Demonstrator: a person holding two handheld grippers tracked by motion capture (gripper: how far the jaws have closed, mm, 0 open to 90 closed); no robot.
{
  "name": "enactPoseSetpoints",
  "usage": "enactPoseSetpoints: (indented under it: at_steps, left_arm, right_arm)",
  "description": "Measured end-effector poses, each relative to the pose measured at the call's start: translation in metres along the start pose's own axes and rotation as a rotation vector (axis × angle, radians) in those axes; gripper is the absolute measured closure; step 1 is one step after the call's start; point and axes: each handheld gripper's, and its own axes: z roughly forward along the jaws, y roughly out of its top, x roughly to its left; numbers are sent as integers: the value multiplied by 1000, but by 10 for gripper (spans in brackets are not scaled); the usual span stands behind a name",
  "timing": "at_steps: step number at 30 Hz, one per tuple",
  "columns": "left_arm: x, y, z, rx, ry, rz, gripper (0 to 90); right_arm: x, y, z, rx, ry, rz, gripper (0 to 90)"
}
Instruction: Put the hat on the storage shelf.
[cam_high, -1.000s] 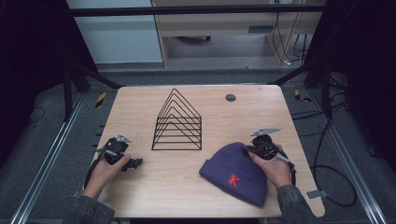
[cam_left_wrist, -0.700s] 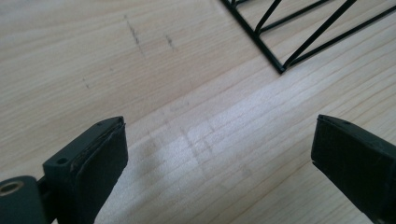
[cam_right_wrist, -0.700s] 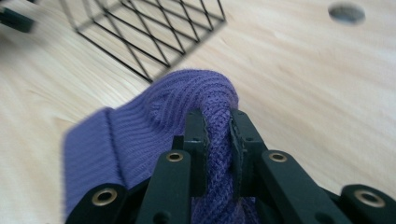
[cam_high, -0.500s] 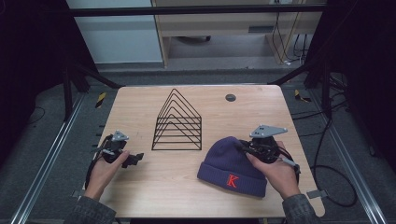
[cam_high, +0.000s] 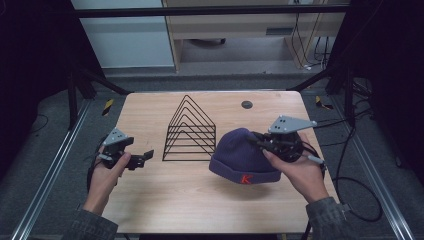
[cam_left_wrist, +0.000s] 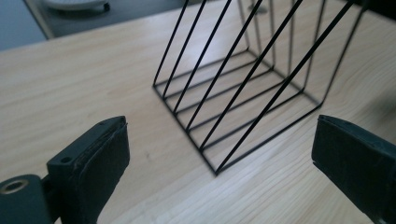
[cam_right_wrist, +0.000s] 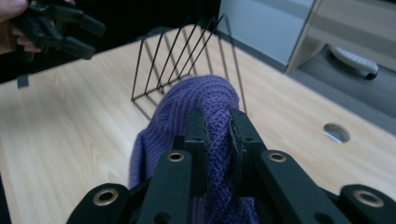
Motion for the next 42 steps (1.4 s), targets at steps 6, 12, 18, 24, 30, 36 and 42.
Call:
enactPoseSetpoints:
  at_steps: [6, 12, 18, 24, 30, 36, 42]
  left_arm:
    - [-3, 31, -9, -22, -32, 26, 36]
    - [-12, 68, -12, -51, -77, 59, 37]
    - [-26, 95, -8, -27, -119, 113, 40]
    - [-36, 112, -5, -15, -149, 145, 43]
    - [-40, 119, -5, -37, -167, 147, 46]
    - [-43, 123, -6, -57, -159, 154, 46]
    - [-45, 125, -3, -60, -174, 154, 55]
  right_arm:
    - [-12, 27, -5, -25, -28, -15, 797]
    - [-24, 58, -8, -83, -67, -21, 796]
    - [-32, 86, -7, -114, -93, -21, 796]
    - [-34, 108, -1, -119, -108, -25, 796]
    - [-33, 127, 11, -126, -113, -36, 795]
    - [-30, 140, 20, -125, -110, -50, 794]
    - [-24, 152, 32, -147, -82, -45, 792]
